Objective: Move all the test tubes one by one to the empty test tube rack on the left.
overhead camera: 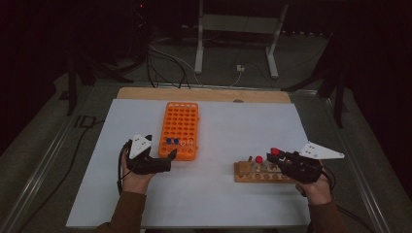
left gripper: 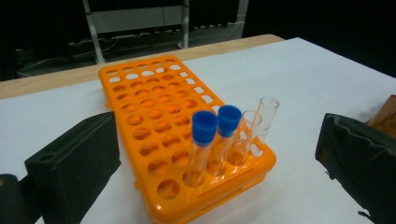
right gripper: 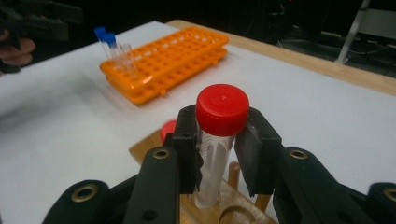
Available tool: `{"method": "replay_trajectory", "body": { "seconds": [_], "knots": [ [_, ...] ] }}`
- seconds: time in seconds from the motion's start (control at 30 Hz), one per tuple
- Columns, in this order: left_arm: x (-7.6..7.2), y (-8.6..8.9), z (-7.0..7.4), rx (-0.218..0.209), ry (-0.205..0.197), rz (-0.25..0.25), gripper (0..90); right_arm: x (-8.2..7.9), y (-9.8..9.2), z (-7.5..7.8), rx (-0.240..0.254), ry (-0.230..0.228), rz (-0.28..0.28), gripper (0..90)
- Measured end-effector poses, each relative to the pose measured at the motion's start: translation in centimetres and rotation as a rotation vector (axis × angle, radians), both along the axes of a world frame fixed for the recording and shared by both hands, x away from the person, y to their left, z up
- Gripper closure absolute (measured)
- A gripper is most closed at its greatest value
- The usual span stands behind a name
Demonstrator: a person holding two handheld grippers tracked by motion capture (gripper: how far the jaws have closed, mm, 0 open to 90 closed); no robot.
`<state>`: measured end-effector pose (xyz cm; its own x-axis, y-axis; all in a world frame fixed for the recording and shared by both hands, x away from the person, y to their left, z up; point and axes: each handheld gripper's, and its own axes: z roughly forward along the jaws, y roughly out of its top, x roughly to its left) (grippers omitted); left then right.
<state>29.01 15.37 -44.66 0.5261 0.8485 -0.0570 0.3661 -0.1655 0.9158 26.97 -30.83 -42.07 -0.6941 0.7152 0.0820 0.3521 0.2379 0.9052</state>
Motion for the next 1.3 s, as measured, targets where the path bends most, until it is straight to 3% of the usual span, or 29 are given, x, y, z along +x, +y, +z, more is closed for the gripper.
{"method": "replay_trajectory", "body": {
  "seconds": [0.2,0.5,0.6,0.77,0.93,1.13,1.27,1.3],
  "knots": [
    [0.2,-1.5,0.7,0.043,-0.016,-0.038,0.5,0.0,0.1,2.0,0.009,-0.032,-0.004,70.3],
    [0.5,-3.3,1.7,0.049,-0.039,-0.082,0.5,1.2,1.1,4.0,-0.001,-0.075,-0.019,70.3],
    [0.7,-4.2,1.8,0.049,-0.038,-0.104,0.6,1.6,1.6,4.0,0.004,-0.078,-0.014,70.3],
    [0.9,-6.1,1.9,0.039,-0.041,-0.148,1.2,2.6,4.2,3.9,0.015,-0.069,0.009,70.3],
    [1.0,-8.2,2.0,0.020,-0.041,-0.206,6.6,3.0,6.4,3.8,0.011,-0.061,0.045,70.3],
    [1.0,-11.2,1.8,-0.022,-0.003,-0.295,13.0,3.0,8.5,3.2,0.014,-0.044,0.076,70.2],
    [0.9,-12.6,1.7,-0.015,0.000,-0.332,17.0,3.1,9.3,2.9,0.016,-0.035,0.091,70.2],
    [0.8,-13.0,1.7,-0.015,-0.001,-0.339,22.2,3.0,9.8,2.7,0.018,-0.028,0.101,70.2]
  ]
}}
